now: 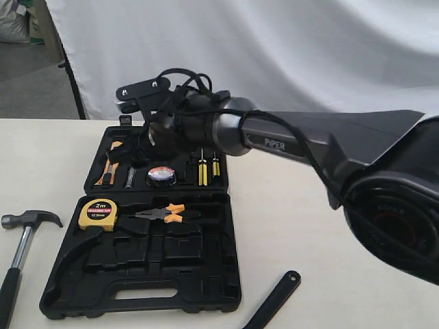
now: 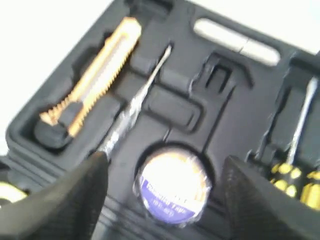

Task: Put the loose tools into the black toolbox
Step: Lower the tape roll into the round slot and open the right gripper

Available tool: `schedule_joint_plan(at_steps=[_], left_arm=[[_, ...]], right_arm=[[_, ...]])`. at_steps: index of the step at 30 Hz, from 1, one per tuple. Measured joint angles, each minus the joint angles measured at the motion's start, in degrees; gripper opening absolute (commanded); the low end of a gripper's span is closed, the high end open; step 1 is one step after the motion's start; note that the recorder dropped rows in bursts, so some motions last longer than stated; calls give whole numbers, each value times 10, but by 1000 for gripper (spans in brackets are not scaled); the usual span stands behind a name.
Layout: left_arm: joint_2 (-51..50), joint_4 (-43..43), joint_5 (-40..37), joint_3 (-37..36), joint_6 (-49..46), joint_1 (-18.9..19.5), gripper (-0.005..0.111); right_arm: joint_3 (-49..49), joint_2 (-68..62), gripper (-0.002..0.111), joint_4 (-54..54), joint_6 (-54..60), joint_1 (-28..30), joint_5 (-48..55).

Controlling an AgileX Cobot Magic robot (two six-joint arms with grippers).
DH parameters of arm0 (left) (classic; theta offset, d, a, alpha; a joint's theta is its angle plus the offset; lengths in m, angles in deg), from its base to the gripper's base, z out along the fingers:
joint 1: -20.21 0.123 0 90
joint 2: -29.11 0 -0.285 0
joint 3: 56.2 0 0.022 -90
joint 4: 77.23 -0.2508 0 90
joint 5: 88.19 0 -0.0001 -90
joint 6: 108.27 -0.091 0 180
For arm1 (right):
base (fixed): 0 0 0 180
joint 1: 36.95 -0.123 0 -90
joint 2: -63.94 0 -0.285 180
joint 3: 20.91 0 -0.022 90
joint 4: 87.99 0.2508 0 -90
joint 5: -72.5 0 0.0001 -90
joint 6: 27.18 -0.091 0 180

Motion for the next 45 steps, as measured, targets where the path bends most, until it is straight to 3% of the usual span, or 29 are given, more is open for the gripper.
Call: schedule_joint_plan(at_steps=[5, 18, 27, 34, 39, 45], left_arm=[[0, 0, 0, 0, 0, 0, 1], [0, 0, 0, 0, 0, 0, 1], [0, 0, 0, 0, 0, 0, 1], [0, 0, 0, 0, 0, 0, 1], [0, 0, 0, 0, 0, 0, 1], [0, 0, 0, 0, 0, 0, 1]], right_arm=[[-1, 11, -1, 13, 0, 15, 24], [-2, -73, 0, 35, 2, 15, -24], [0, -35, 0, 27, 2, 16, 4], [-2, -4, 0, 23, 27, 16, -80], [-2, -53, 0, 22, 34, 20, -109], [-35, -109, 0, 52, 34, 41, -73]])
